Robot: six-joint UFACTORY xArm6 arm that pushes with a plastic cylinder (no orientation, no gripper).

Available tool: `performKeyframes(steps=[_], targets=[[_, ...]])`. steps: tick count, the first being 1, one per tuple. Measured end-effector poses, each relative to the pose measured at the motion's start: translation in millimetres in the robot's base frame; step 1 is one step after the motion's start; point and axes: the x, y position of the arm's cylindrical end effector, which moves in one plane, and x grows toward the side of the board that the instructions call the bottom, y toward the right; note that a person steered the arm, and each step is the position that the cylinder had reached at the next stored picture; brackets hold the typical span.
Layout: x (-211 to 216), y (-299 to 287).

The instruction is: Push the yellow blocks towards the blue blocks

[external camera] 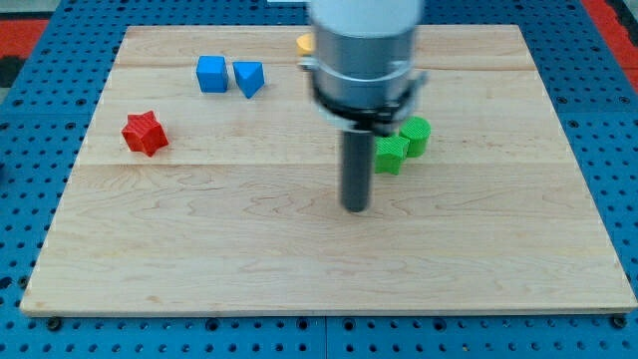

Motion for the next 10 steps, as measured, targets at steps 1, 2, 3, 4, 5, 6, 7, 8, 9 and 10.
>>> performKeyframes(steps=[1, 2, 3, 4, 5, 6, 7, 8, 9, 10], targets=[[-23, 59], [-62, 45], [-81, 35], [-99, 51], [-117, 75], [-151, 40], [-198, 94], [-205, 43], [-214, 17], [-230, -15]])
